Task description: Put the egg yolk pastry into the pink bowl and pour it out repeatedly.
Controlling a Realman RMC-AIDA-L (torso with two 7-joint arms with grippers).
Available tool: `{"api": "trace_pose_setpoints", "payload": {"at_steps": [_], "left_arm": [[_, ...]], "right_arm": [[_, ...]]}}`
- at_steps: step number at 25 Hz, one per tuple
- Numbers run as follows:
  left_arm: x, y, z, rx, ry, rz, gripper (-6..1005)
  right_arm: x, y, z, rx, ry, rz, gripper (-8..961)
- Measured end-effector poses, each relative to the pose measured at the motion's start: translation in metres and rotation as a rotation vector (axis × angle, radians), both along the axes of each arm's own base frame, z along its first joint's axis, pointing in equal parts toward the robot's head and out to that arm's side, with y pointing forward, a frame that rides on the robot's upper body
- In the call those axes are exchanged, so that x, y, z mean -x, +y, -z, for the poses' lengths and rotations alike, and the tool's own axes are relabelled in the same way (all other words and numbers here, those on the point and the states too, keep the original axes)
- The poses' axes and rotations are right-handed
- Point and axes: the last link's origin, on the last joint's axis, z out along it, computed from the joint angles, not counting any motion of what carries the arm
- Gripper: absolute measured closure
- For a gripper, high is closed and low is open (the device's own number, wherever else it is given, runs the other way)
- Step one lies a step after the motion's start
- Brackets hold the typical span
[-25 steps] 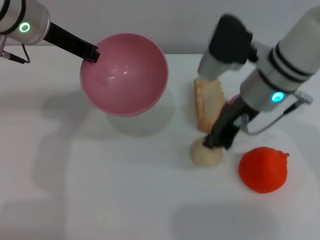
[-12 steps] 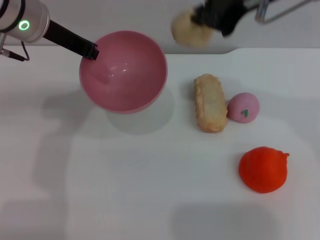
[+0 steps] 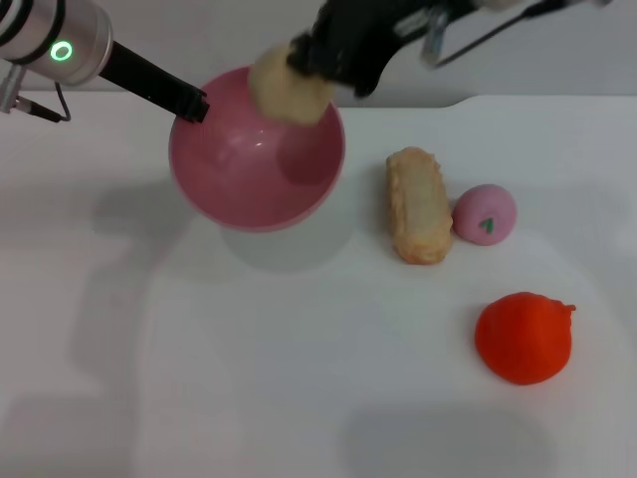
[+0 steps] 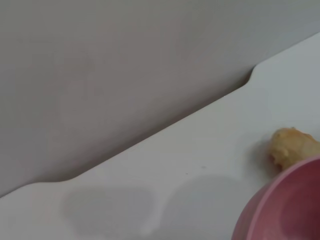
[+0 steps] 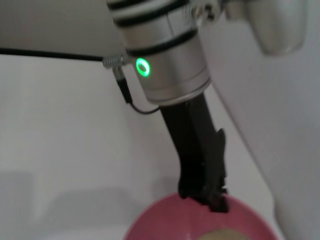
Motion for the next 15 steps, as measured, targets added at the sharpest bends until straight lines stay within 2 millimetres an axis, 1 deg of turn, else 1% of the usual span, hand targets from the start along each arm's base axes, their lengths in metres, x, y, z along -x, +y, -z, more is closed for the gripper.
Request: {"api": "trace_pose_setpoints", "payload": {"at_steps": [1, 2, 6, 8, 10, 12, 13, 14, 15], "left_arm": [[0.0, 0.0, 0.0, 0.0, 0.0, 0.0, 956], [-0.001, 0.0, 0.001, 0.005, 0.004, 0.005, 956], [-0.003, -0.001, 0.005, 0.018, 0.012, 0.014, 956], [-0.003, -0.001, 0.005, 0.018, 0.012, 0.015, 956], [-0.003, -0.001, 0.006, 0.018, 0.013, 0.015, 956], [-0.001, -0.002, 0.006, 0.016, 0.012, 0.012, 956], [-0.001, -0.002, 0.006, 0.014, 0.012, 0.012, 956], [-0.001, -0.002, 0.006, 0.014, 0.012, 0.012, 956], [-0.001, -0.001, 0.005, 0.01, 0.011, 0.013, 956]], "right_arm": [[-0.002, 0.003, 0.006, 0.013, -0.007, 0.013, 931], [-0.005, 0.008, 0.017, 0.025, -0.013, 0.032, 930], [-0.009, 0.012, 0.027, 0.026, -0.014, 0.043, 930], [-0.011, 0.012, 0.028, 0.024, 0.002, 0.049, 721], [-0.011, 0.013, 0.027, 0.02, 0.012, 0.052, 678], [-0.013, 0.013, 0.02, 0.003, 0.041, 0.059, 635], [-0.017, 0.013, 0.009, -0.025, 0.096, 0.065, 613], [-0.017, 0.013, 0.009, -0.025, 0.096, 0.065, 592], [-0.02, 0.012, 0.001, -0.04, 0.146, 0.061, 570]]}}
